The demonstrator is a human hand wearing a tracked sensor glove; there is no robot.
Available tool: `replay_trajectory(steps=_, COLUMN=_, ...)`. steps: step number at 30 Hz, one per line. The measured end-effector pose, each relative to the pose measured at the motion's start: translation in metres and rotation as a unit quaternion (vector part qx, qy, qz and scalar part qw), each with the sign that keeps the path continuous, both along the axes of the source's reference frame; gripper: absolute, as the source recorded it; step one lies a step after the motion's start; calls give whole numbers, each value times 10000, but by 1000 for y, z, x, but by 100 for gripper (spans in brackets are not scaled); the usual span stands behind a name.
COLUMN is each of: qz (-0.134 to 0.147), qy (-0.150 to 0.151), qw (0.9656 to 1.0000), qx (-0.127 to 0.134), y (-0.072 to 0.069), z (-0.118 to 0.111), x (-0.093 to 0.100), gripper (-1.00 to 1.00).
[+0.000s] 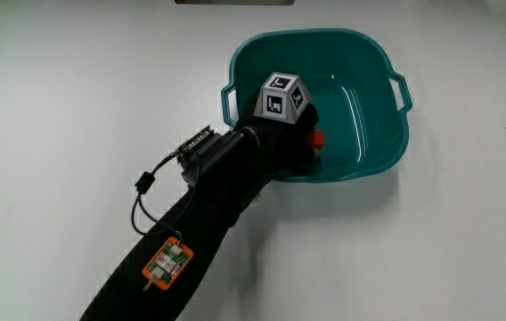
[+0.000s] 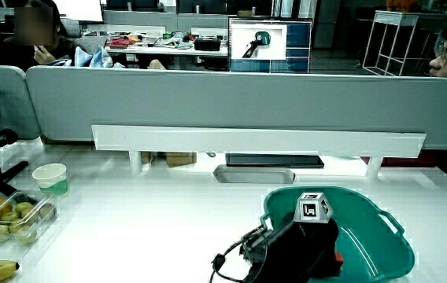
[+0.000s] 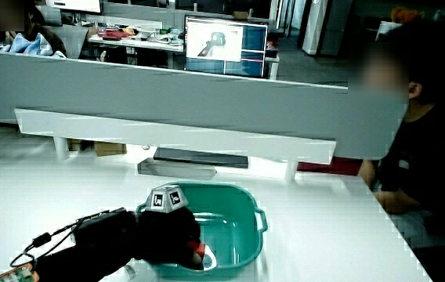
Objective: Place red block
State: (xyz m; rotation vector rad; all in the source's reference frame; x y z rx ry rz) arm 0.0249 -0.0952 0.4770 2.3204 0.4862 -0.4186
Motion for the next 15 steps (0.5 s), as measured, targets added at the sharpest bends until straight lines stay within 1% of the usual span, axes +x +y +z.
replay_trajectory(steps=3, qz=11, qy=-35, qw=10000, qx=0, y=1, z=2, x=0, gripper=0)
replay_trajectory(steps=4, qz=15, qy=-44, qw=10000, qx=-32, y=1, z=3, x=0, gripper=-8)
replay_trajectory(steps=6, qz=46, qy=-38, qw=10000, qx=1, y=2, z=3, x=0, gripper=-25)
replay_trajectory(steps=7, qz=46, qy=-89, qw=9999, qx=-25, y=2, z=2, x=0, gripper=-33)
replay_trajectory(steps=8, qz=3, qy=-69, qw=9999, qx=-77, y=2, z=4, x=-1, gripper=-42)
replay_trajectory(steps=10, qz=-56, qy=34, qw=10000, qx=-30, y=3, z=3, x=-5, gripper=-58)
replay_trajectory(steps=11, qz=-124, qy=48, qw=9999, qx=-29, y=3, z=2, x=-6, gripper=-67)
replay_trajectory(steps=12, qz=-133, qy=39, qw=9999, qx=23, y=2, z=1, x=-7, gripper=-75)
replay_trajectory(steps=13, qz=-182, qy=103, qw=9998, qx=50, y=0, z=0, x=-9, gripper=-83)
replay_trajectory(steps=15, qz=-270, qy=231, qw=9993, qx=132, y=-3, z=-10, x=-13, gripper=-100)
